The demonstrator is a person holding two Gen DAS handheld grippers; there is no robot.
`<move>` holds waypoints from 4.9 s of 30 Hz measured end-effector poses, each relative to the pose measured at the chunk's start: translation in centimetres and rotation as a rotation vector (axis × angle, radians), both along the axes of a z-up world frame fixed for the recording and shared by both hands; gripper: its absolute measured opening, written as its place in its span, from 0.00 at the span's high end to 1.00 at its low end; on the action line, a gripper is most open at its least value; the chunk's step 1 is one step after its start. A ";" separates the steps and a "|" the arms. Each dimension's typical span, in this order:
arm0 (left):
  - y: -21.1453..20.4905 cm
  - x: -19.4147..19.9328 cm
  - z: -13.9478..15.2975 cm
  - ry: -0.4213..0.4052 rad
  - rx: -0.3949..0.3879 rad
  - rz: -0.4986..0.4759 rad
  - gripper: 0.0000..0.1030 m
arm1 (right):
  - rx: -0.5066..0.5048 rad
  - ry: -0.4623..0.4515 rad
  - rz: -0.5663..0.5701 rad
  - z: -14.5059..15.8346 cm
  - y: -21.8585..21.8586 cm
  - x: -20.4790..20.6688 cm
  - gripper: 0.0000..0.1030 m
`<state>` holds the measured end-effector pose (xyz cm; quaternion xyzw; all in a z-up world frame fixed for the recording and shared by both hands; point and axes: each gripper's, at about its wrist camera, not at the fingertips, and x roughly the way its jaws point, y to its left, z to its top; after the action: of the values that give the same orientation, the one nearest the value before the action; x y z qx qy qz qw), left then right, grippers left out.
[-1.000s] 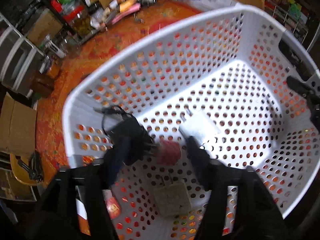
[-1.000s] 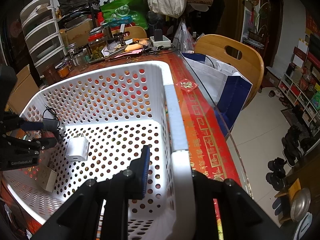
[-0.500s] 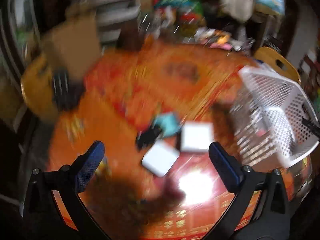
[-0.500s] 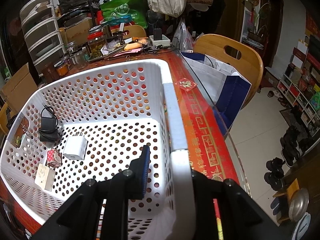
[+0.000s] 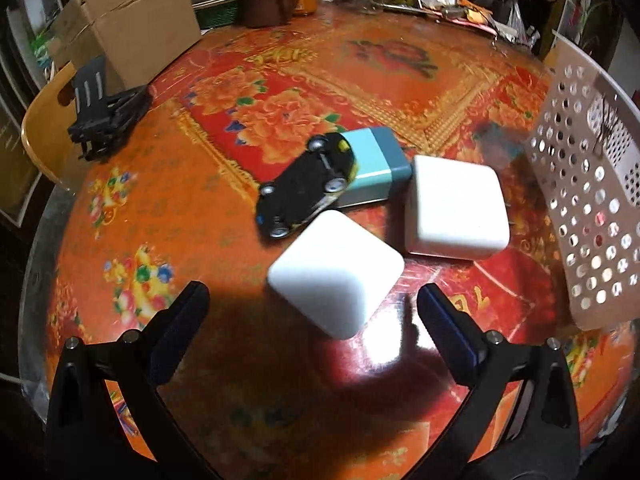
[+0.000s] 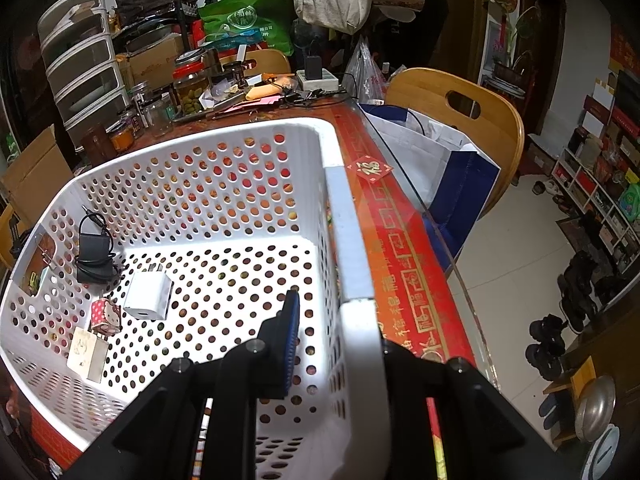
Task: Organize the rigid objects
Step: 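Grasp the large white square charger with the left tool, then carry the white square charger into the basket and open the left tool, then grasp the black-and-yellow toy car with the left tool and lift it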
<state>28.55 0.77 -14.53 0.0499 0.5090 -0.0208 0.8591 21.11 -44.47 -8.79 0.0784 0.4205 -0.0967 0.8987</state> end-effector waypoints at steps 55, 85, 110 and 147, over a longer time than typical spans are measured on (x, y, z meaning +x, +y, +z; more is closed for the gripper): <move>-2.2 -4.7 9.0 -0.312 0.054 0.085 0.45 | 0.003 -0.003 0.017 0.2 0.2 0.3 0.81; -26.9 5.9 9.7 0.084 0.176 -0.429 0.44 | 0.004 -0.002 0.015 0.2 0.2 0.3 0.81; -27.3 4.6 13.3 -0.077 0.170 -0.501 0.20 | 0.011 0.003 0.018 0.0 0.4 0.5 0.81; 1.2 6.1 0.0 -0.060 0.004 -0.183 0.41 | -0.005 0.008 0.014 -0.1 0.3 0.5 0.81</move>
<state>34.69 1.98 -14.55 0.0983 0.4762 -0.0967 0.8684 21.58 -44.17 -8.87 0.0731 0.4244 -0.0919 0.8978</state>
